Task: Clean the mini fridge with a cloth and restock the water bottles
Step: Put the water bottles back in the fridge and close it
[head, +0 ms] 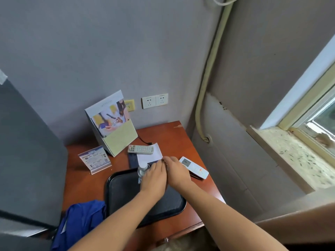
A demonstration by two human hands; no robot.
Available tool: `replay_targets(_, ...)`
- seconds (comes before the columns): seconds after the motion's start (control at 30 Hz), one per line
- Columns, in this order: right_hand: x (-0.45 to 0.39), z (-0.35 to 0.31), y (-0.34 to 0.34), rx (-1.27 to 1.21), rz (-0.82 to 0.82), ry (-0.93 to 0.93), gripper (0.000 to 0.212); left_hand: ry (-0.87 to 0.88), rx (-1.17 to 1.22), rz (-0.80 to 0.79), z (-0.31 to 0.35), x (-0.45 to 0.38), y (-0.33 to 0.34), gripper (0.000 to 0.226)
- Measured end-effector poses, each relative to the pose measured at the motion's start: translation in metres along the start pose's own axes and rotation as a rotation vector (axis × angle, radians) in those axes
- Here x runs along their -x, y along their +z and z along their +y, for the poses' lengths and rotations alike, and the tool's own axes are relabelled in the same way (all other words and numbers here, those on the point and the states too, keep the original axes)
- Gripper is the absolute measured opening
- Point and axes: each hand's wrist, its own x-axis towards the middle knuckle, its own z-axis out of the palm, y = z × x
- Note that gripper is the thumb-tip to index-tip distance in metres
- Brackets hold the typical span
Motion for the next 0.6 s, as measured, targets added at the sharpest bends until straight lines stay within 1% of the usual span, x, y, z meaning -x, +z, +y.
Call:
replay_targets(0.1,-0.003,0.002,0.004,0.004,0.052,0.024,0.02,0.02,-0.017,0.038,0.004,-0.001,0.006,0.064)
replay_targets(0.23,0.013,0.003,0.002,0.043,0.095,-0.007,0.011,0.07,-0.072,0.065,0.009,0.012,0.001,0.054)
replay_targets(0.37,0.049,-0.002,-0.006,-0.033,0.181,-0.033,0.016,0.064,-0.074,0.107,0.019,0.04,-0.019,0.051)
replay_targets(0.43,0.067,-0.011,-0.017,-0.065,0.25,-0.053,0.02,0.056,-0.055,0.147,0.025,0.057,-0.037,0.049)
replay_targets(0.53,0.109,-0.038,-0.053,-0.135,0.407,-0.071,0.023,0.006,0.024,0.201,0.033,0.096,-0.077,0.048)
replay_targets(0.6,0.139,-0.058,-0.075,-0.155,0.489,-0.127,0.025,-0.033,0.146,0.205,0.038,0.123,-0.102,0.053)
